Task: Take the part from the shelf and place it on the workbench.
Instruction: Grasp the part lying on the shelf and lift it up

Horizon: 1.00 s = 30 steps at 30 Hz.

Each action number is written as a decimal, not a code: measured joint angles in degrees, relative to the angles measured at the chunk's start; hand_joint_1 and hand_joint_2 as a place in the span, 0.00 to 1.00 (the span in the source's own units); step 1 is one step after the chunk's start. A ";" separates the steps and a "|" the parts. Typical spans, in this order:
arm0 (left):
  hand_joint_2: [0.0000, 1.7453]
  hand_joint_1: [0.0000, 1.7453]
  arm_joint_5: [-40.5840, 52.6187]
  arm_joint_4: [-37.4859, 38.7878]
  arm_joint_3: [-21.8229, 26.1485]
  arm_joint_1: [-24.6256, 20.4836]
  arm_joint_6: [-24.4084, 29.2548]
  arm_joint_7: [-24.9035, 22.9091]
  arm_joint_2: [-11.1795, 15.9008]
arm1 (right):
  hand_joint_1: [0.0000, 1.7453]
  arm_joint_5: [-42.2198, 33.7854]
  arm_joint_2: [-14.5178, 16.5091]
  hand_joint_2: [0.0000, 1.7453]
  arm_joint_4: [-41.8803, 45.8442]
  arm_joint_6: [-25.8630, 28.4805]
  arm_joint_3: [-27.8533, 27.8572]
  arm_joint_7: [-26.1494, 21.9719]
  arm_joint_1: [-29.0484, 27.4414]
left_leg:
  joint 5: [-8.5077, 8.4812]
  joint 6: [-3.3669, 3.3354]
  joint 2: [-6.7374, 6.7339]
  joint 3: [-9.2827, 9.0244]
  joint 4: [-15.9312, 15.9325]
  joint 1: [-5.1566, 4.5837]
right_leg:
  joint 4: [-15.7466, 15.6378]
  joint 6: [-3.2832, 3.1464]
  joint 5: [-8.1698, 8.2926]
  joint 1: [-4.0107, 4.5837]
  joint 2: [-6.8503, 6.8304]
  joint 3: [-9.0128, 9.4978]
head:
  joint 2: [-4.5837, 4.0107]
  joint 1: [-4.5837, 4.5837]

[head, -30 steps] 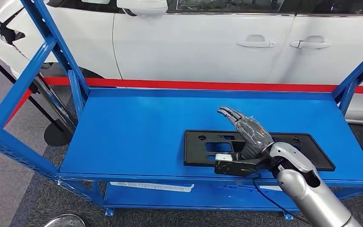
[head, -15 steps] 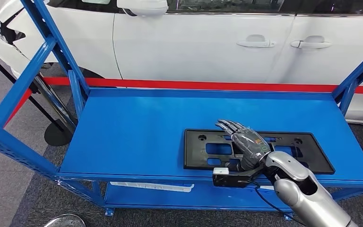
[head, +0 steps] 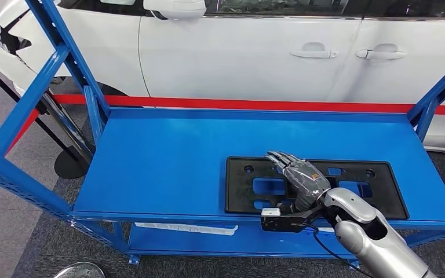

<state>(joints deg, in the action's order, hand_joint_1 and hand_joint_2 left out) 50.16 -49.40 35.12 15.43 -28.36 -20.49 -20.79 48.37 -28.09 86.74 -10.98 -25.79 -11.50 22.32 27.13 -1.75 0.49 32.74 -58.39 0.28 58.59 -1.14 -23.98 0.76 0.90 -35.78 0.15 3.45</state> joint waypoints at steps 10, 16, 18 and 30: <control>0.00 0.00 -0.85 0.00 -0.02 0.05 0.10 -0.48 0.01 | 0.00 -1.75 -0.75 1.00 -0.50 -0.87 -0.52 -0.02 0.11 | 0.00 0.00 0.01 0.01 0.00 0.00 | 0.00 0.00 0.00 0.00 -0.01 0.00 | -0.01 0.00; 0.00 0.00 -3.32 -0.25 -0.79 0.45 0.57 -2.39 0.00 | 0.00 -12.91 1.90 1.00 1.69 2.92 1.59 -1.25 -0.71 | 0.04 0.05 -0.03 0.21 0.00 0.02 | 0.02 0.00 0.00 0.00 0.08 -0.03 | 0.00 0.01; 0.00 0.00 -4.66 -0.67 -1.85 0.81 0.85 -3.54 0.01 | 0.00 -17.47 4.52 1.00 5.67 0.94 4.69 0.74 -1.05 | 0.08 0.10 -0.06 0.12 0.00 0.02 | 0.03 0.01 -0.02 0.00 0.14 -0.08 | 0.01 0.01; 0.00 0.00 -3.01 -1.25 -3.06 1.26 -0.03 -3.64 0.00 | 0.00 -18.67 8.17 1.00 14.29 -1.80 10.78 0.09 -4.94 | 0.11 0.15 0.08 -0.05 0.01 0.09 | 0.06 -0.03 -0.14 0.06 -0.04 0.00 | -0.01 0.00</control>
<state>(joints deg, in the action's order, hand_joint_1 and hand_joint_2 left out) 47.15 -50.64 32.06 16.70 -28.40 -24.12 -20.79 29.70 -19.91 101.04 -12.78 -15.00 -11.41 17.37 27.24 -1.60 0.58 32.69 -58.38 0.36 58.66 -1.16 -24.12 0.83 0.86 -35.78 0.14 3.45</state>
